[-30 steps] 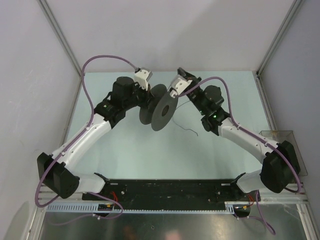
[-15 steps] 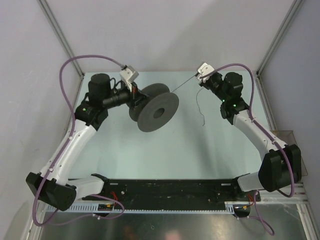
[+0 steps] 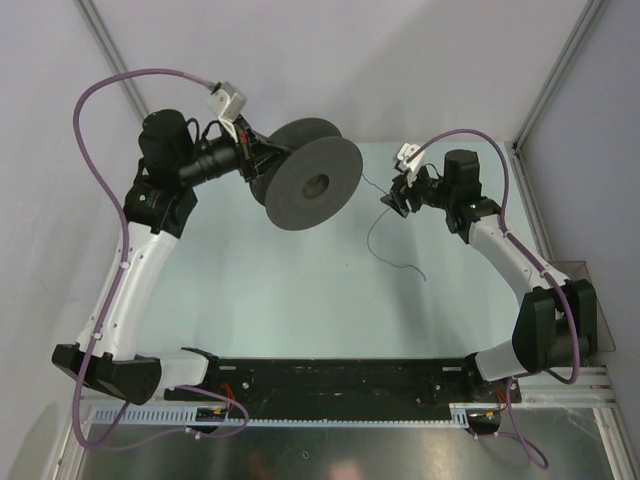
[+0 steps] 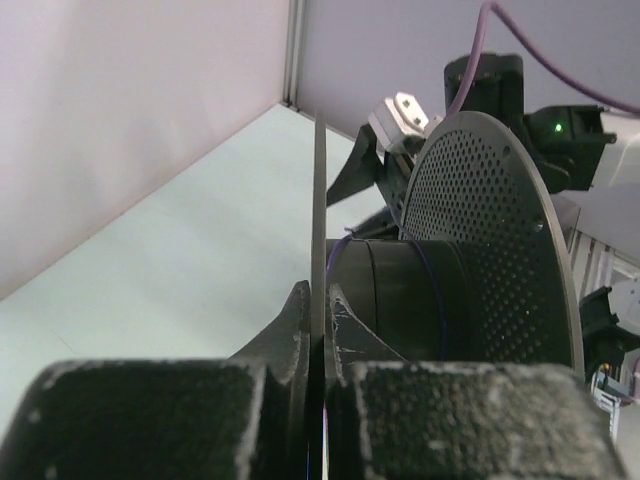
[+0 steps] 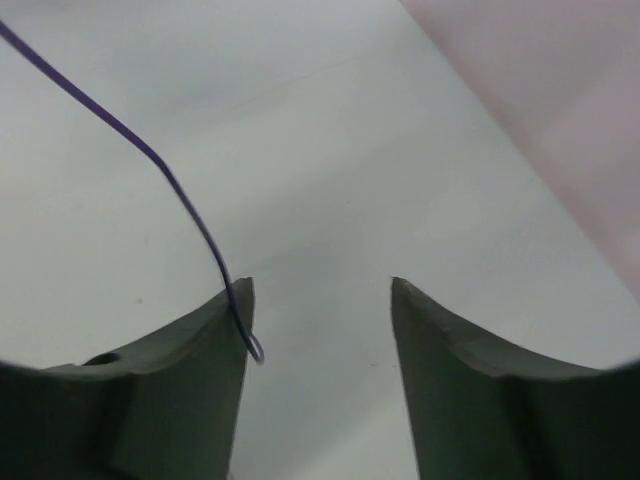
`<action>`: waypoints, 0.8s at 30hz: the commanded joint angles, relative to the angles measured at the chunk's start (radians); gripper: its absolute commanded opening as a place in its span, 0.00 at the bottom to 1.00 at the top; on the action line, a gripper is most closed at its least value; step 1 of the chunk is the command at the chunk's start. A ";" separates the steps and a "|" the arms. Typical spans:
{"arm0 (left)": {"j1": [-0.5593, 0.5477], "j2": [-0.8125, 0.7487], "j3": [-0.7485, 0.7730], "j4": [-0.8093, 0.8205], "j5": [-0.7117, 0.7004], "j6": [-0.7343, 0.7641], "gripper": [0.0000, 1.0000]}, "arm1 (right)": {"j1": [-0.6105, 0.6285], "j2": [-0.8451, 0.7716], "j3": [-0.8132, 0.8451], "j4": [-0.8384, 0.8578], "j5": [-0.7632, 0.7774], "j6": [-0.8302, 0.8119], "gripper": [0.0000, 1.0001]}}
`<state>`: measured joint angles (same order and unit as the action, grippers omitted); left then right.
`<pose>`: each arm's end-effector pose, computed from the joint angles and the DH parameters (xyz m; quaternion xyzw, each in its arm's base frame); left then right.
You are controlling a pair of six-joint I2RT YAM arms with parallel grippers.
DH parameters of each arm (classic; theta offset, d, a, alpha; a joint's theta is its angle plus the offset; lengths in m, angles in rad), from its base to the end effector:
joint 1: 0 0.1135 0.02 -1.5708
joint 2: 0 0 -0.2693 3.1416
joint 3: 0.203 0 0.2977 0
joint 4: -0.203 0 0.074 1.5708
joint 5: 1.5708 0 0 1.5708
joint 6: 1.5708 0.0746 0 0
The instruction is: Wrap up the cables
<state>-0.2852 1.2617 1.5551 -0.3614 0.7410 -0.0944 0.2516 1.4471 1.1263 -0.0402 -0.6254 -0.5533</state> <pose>0.3011 -0.1408 0.5031 0.3109 0.6545 -0.3799 0.5750 0.3845 0.1439 0.2983 -0.4675 0.6516 0.1689 0.5730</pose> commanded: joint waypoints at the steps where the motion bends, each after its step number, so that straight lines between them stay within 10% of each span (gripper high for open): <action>1: 0.015 0.005 0.137 0.089 -0.024 -0.078 0.00 | -0.016 -0.033 0.012 -0.007 -0.076 0.111 0.66; 17: 0.029 -0.012 0.203 0.103 -0.345 -0.254 0.00 | -0.018 -0.084 -0.014 -0.020 -0.210 0.300 0.98; 24: 0.045 -0.063 0.112 0.104 -0.509 -0.379 0.00 | 0.121 -0.063 -0.155 0.304 -0.033 0.470 0.99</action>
<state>-0.2604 1.2736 1.6928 -0.3408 0.3618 -0.3557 0.2844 1.3792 1.0481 0.0444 -0.7525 -0.1894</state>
